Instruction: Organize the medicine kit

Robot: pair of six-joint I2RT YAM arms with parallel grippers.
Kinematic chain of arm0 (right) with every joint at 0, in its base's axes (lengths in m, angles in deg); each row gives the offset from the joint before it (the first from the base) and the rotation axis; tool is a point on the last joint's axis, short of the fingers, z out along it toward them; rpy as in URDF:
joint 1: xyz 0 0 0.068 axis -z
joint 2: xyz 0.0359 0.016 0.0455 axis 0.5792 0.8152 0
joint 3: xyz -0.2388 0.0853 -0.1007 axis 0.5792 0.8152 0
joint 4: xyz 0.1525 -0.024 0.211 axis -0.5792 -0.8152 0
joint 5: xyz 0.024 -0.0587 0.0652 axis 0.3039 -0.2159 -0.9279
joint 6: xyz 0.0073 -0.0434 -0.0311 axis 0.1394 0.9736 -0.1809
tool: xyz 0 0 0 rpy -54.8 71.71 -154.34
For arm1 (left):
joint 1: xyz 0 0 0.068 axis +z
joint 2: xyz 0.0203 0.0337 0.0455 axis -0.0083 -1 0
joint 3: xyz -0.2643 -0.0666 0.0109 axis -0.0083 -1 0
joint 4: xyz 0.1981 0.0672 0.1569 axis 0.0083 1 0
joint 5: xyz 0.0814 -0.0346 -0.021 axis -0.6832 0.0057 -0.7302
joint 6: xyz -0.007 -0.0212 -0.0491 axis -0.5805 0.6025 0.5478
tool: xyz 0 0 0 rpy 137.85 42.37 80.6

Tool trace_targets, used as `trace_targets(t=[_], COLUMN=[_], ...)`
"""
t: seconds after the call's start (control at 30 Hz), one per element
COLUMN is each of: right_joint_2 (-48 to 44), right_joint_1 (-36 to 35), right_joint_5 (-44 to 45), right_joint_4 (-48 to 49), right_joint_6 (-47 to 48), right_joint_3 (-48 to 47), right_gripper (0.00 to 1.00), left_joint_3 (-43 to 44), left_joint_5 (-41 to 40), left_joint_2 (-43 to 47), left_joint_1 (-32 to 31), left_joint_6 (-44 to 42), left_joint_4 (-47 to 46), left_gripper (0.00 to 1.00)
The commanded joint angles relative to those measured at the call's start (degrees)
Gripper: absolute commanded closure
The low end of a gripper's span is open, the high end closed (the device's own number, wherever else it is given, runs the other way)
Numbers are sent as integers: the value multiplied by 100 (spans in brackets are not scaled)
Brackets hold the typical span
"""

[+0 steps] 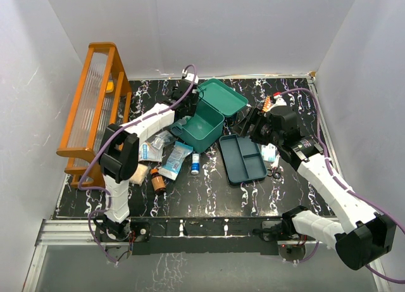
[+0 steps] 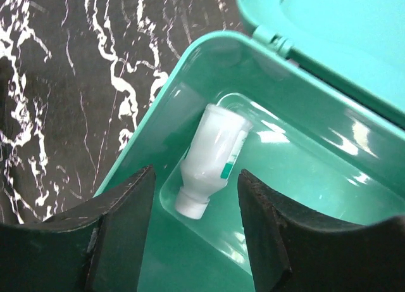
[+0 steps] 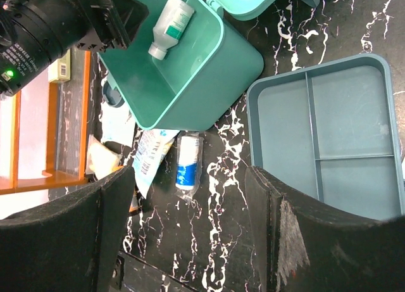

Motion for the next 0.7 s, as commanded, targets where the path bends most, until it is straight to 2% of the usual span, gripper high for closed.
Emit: trace_targets(t=[0.0, 0.07, 0.2, 0.57, 0.67], right_joint_2=[-149, -149, -127, -140, -138], right_joint_1=[11, 5, 5, 12, 9], right_joint_5=[189, 202, 190, 246, 256], right_joint_4=[224, 248, 198, 195, 183], right_joint_6=[113, 104, 140, 134, 137], right_joint_3=[-13, 15, -32, -37, -40], right_gripper=[31, 31, 31, 31, 31], left_joint_3=[-38, -272, -536, -283, -163], left_joint_5=[-531, -125, -65, -262, -355], left_joint_2=[26, -2, -51, -582, -728], left_joint_1=[9, 2, -4, 0, 5], left_joint_6=[698, 559, 238, -346, -430], left_joint_4=[329, -30, -494, -411, -416], left_gripper=[49, 52, 54, 56, 62])
